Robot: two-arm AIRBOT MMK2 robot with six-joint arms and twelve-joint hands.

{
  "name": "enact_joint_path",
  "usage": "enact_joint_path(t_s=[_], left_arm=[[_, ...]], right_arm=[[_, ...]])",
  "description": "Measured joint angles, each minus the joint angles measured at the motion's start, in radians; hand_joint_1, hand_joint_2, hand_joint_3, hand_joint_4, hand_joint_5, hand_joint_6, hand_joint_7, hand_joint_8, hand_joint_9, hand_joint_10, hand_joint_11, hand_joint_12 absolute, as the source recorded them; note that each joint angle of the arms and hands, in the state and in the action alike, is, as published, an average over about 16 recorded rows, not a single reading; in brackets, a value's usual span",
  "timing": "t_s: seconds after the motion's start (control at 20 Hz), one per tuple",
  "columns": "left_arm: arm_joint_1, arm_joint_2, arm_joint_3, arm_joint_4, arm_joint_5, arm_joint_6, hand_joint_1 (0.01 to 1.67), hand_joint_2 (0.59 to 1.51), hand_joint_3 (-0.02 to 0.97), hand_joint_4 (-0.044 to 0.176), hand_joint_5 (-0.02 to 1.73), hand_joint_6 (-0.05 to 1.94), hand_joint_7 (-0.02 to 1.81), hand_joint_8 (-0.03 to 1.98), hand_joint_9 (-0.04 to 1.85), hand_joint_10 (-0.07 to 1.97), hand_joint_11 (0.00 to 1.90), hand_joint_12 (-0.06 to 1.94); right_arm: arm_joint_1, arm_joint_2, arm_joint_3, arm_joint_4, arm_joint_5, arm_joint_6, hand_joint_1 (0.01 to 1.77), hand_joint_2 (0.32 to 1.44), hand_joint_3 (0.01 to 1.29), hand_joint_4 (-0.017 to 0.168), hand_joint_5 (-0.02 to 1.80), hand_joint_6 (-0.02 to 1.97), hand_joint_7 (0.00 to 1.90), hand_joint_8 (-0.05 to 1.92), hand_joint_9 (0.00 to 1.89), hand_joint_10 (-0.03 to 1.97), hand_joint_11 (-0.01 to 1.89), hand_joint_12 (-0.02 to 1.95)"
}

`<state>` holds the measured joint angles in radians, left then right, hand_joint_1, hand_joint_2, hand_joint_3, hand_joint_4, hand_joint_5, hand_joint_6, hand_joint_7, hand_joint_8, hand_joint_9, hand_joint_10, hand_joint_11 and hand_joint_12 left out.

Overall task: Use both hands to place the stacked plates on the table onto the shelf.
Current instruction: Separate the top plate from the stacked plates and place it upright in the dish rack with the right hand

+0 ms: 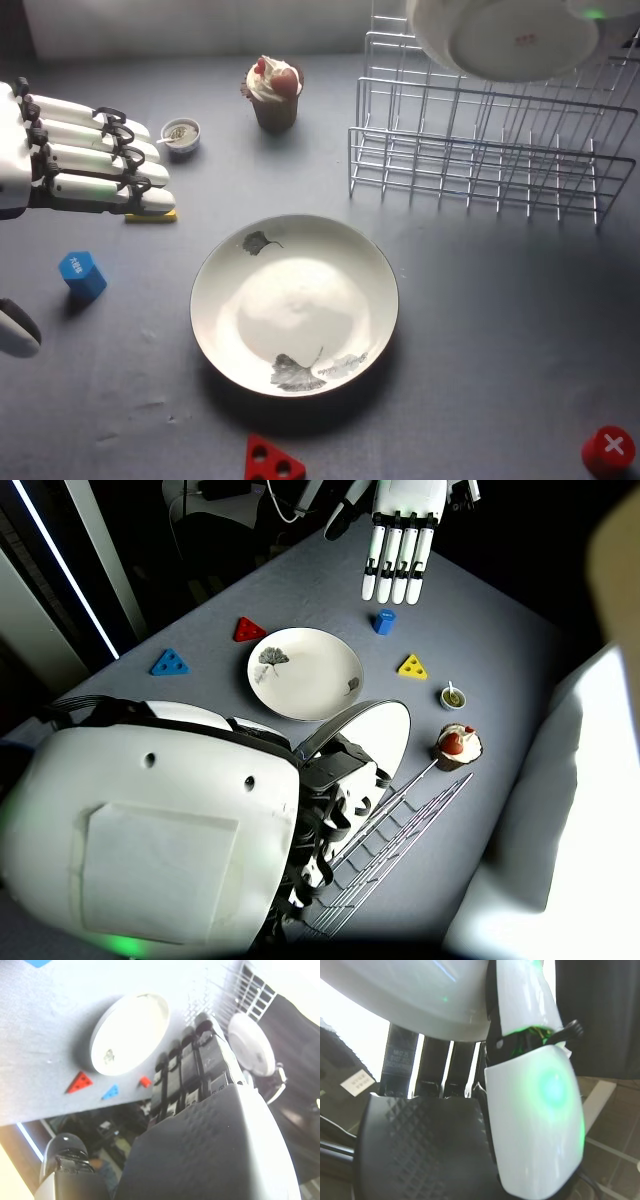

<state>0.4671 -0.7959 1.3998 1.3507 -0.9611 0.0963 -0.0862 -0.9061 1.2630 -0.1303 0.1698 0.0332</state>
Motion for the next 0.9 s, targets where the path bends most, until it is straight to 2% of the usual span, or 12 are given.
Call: enact_joint_path(t_s=[0.3,0.9], left_arm=[[0.000,0.000,0.000,0.001,-0.001,0.000,0.13,0.917,0.000,0.002,0.12,0.01,0.15,0.01,0.15,0.00,0.16,0.01],[0.000,-0.001,0.000,0.002,-0.002,0.000,0.16,0.903,0.001,0.002,0.11,0.01,0.14,0.01,0.15,0.00,0.16,0.01]], right_arm=[[-0.019,-0.032,0.035,-0.038,0.018,0.050,1.49,0.94,0.01,-0.009,0.95,0.88,1.07,0.60,1.14,0.67,1.04,1.27],[-0.063,-0.103,0.117,0.035,0.055,0.064,1.49,0.94,0.01,-0.009,0.92,0.88,1.07,0.59,1.13,0.69,1.03,1.30]])
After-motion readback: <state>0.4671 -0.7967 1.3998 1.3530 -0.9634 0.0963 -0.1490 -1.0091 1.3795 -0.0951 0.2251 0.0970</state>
